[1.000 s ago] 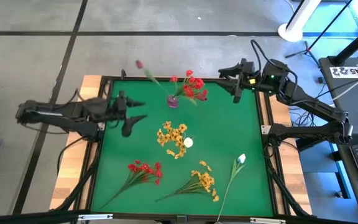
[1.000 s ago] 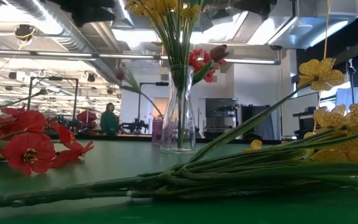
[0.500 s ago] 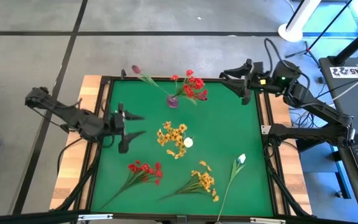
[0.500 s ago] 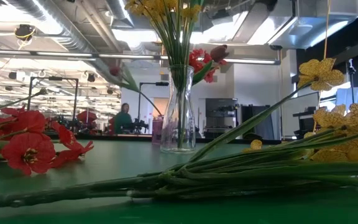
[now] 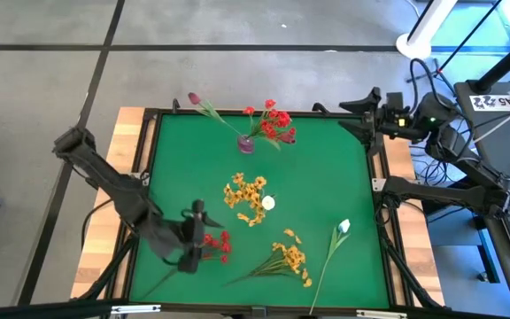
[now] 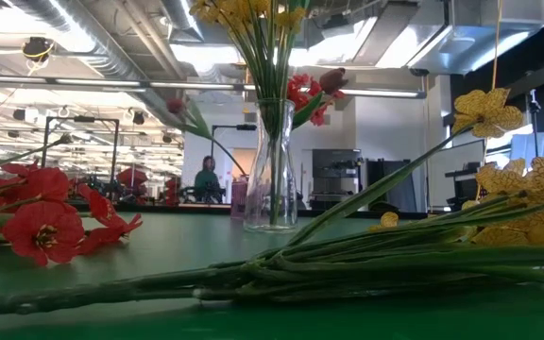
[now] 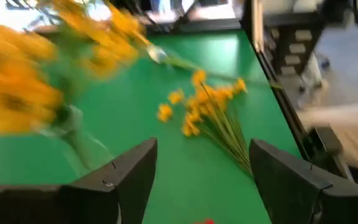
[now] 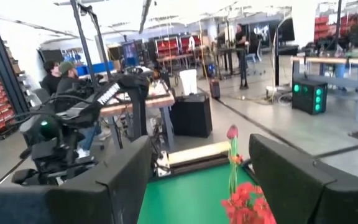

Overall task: Sort flowers into vase by color
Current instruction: Put the white flower into the transparent vase

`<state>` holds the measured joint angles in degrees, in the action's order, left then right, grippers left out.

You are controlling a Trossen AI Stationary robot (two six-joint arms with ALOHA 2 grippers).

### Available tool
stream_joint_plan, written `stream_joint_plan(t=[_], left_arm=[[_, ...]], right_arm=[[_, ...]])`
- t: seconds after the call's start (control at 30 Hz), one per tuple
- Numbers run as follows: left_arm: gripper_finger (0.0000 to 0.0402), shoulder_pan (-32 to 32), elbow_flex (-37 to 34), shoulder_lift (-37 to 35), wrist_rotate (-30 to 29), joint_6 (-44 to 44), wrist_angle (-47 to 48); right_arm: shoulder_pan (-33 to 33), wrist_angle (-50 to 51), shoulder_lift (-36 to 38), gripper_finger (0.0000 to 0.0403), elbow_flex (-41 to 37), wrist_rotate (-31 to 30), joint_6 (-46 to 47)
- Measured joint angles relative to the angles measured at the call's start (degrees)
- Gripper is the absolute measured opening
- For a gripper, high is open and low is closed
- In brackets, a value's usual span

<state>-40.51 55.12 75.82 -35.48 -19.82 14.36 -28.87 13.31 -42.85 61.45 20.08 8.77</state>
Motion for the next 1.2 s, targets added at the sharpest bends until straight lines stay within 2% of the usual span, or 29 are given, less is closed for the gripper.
stream_joint_plan(t=[0.13, 0.27, 0.47, 0.7, 0.77, 0.87, 1.0, 1.1, 1.2], left_arm=[[0.0248, -0.40, 1.29, 4.52, 4.08, -8.20, 3.98], [0.0248, -0.14, 1.39, 8.05, 10.05, -14.46, 1.87], [0.0248, -0.55, 1.40, 15.88, 16.60, -14.52, -9.36], [0.0248, -0.49, 1.41, 20.35, 16.94, -14.16, -13.30], [0.0248, -0.51, 1.41, 20.31, 16.93, -14.14, -12.25], [0.0248, -0.51, 1.41, 18.39, 16.70, -13.11, -11.64], [0.0248, -0.55, 1.41, 13.70, 14.32, -12.63, -9.49], [0.0248, -0.55, 1.41, 8.83, 11.89, -12.57, -5.72], [0.0248, -0.60, 1.41, 3.37, 7.76, -12.53, -1.52]], right_arm=[[0.01, 3.78, -0.13, 0.0269, -0.02, -0.04, -0.02], [0.01, 4.89, -1.04, 0.0269, -0.02, -0.04, 0.01], [0.00, 4.36, -2.82, 0.0269, -0.04, -0.09, 1.41], [0.01, 4.86, -3.54, 0.0269, -0.04, -0.02, 4.48], [0.02, 5.43, -3.50, 0.0269, -0.04, 0.70, 5.06], [0.03, 8.08, -2.97, 0.0269, 0.86, 5.05, 6.36], [0.80, 14.51, -0.25, 0.0269, 5.70, 7.07, 5.88], [5.75, 17.57, 0.80, 0.0269, 8.43, 6.17, 5.53], [13.80, 18.33, 1.27, 0.0269, 8.87, 1.73, 6.09]])
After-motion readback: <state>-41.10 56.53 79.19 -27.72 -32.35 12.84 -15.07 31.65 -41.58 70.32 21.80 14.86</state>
